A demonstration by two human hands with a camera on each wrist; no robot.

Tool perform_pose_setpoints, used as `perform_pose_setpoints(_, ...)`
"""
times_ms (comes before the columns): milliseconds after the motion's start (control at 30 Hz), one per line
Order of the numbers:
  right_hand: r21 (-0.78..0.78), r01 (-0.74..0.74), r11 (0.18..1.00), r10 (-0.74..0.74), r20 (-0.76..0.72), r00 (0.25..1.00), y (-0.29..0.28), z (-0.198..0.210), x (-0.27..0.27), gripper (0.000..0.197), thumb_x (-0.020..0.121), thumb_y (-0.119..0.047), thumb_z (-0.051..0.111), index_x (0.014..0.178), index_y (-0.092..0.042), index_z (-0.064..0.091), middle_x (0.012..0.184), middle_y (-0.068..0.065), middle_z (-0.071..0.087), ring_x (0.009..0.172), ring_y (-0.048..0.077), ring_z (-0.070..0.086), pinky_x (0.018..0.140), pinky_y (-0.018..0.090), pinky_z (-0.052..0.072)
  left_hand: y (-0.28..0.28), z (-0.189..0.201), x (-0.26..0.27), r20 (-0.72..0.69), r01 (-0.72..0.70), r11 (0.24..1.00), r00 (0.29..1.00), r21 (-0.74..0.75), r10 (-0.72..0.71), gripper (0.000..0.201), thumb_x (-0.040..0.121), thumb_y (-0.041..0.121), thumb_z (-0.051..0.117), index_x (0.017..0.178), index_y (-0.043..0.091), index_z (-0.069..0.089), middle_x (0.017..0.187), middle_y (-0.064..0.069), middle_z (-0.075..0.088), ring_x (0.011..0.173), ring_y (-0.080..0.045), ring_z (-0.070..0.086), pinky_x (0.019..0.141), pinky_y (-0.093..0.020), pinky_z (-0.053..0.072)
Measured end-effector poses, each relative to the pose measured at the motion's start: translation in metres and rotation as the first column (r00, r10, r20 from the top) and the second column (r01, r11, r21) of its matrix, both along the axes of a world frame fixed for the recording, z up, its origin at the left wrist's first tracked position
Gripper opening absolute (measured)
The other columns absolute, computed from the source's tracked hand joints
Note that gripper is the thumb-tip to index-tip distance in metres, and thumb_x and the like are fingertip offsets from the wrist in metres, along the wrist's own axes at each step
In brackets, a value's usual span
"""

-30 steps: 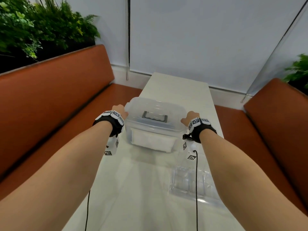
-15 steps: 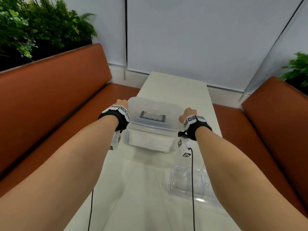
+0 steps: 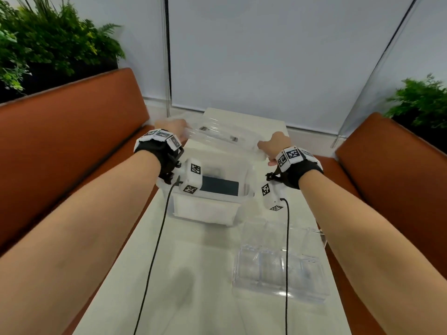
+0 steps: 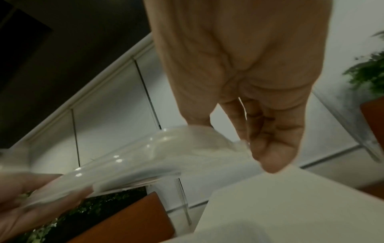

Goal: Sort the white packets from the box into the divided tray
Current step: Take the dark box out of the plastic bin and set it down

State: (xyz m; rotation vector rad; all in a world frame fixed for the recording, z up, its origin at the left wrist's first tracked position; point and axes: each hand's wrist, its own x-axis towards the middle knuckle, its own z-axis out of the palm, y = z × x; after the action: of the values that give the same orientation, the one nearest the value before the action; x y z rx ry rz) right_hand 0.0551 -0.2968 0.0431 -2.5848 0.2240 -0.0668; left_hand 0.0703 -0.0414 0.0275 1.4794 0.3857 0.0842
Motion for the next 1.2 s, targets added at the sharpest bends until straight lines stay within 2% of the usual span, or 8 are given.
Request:
perform_pose_setpoints(133,-0.158,-0.051,0.986,0.048,-0.022,0.999,-0.040,0.021,0.005,0.057,0.092,-0.036,0.059,0.133,0.002,0.044,0.134,0.020,0.052,0.114,0.034,0.055,0.086,0.034,0.044,-0.026,0.018,0.000,0.114,-0.100,0.966,0.985,-0.240,0.130,0.044,0.081,-0.006,0.069,0.122,-0.007,0.053,0.089,-0.017,0.067,0.064,-0.022,0.066,0.058,-0.030,0.057)
perform_pose_setpoints(267,0.159,-0.033,0.987,0.017,0.102,0.995,-0.088,0.028,0.011,0.074,0.090,-0.045,0.059,0.148,-0.011,0.028,0.149,0.012,0.039,0.132,0.030,0.042,0.106,0.040,0.037,-0.054,0.028,0.002,0.237,0.044,0.917,0.970,-0.396,0.055,0.035,0.087,-0.006,0.064,0.120,0.000,0.052,0.089,-0.013,0.068,0.058,-0.015,0.069,0.052,-0.028,0.056)
perform_pose_setpoints(500,0.556,-0.003,0.831,0.129,-0.187,0.974,-0.141,0.015,0.013,0.035,0.096,-0.001,0.048,0.130,0.008,0.046,0.126,0.031,0.053,0.112,0.035,0.054,0.102,0.060,0.039,-0.116,0.023,0.024,0.250,0.081,0.945,0.968,-0.316,0.001,0.035,0.090,0.010,0.068,0.119,0.002,0.051,0.094,-0.010,0.066,0.075,-0.019,0.070,0.069,-0.036,0.061)
perform_pose_setpoints(600,0.453,0.090,0.887,-0.036,-0.126,0.991,-0.168,0.006,0.022,0.027,0.096,-0.002,0.050,0.122,0.006,0.052,0.119,0.022,0.058,0.103,0.030,0.057,0.092,0.043,0.050,-0.127,0.009,0.034,0.065,0.226,0.974,0.972,-0.021,-0.224,0.045,0.092,0.035,0.064,0.126,0.009,0.050,0.114,-0.009,0.058,0.104,-0.026,0.063,0.086,-0.043,0.055)
perform_pose_setpoints(733,0.276,0.266,0.924,-0.235,-0.140,0.962,-0.204,-0.025,0.033,0.040,0.093,-0.003,0.053,0.132,0.006,0.047,0.133,0.020,0.053,0.120,0.034,0.055,0.079,0.029,0.049,-0.126,-0.027,0.034,-0.087,0.417,0.883,0.909,0.214,-0.408,0.020,0.095,0.028,0.060,0.109,0.014,0.058,0.113,-0.005,0.057,0.101,-0.023,0.061,0.084,-0.037,0.049)
perform_pose_setpoints(833,0.047,0.351,0.935,-0.323,-0.296,0.899,-0.217,-0.058,0.034,0.037,0.091,-0.007,0.057,0.126,0.006,0.051,0.125,0.023,0.058,0.100,0.033,0.059,0.062,0.029,0.045,-0.131,-0.049,0.026,-0.224,0.575,0.775,0.817,0.263,-0.531,0.031,0.095,0.028,0.059,0.121,0.010,0.058,0.115,-0.006,0.059,0.099,-0.023,0.064,0.086,-0.038,0.052)
perform_pose_setpoints(1000,-0.116,0.239,0.964,-0.264,-0.501,0.824,-0.221,-0.115,0.029,0.029,0.090,-0.017,0.062,0.110,0.002,0.054,0.107,0.017,0.064,0.098,0.035,0.063,0.073,0.037,0.050,-0.150,-0.072,0.017,-0.404,0.740,0.544,0.672,0.395,-0.620,0.063,0.087,0.024,0.072,0.139,0.016,0.038,0.124,-0.009,0.056,0.093,-0.021,0.064,0.087,-0.038,0.055)
perform_pose_setpoints(1200,-0.164,0.055,0.985,-0.150,-0.655,0.741,-0.214,-0.152,0.026,0.037,0.088,-0.035,0.066,0.101,-0.001,0.066,0.099,0.013,0.071,0.095,0.029,0.066,0.090,0.041,0.052,-0.153,-0.084,0.017,-0.395,0.702,0.627,0.710,0.338,-0.583,0.076,0.082,0.006,0.075,0.145,0.002,0.032,0.131,-0.017,0.051,0.109,-0.028,0.059,0.088,-0.045,0.055)
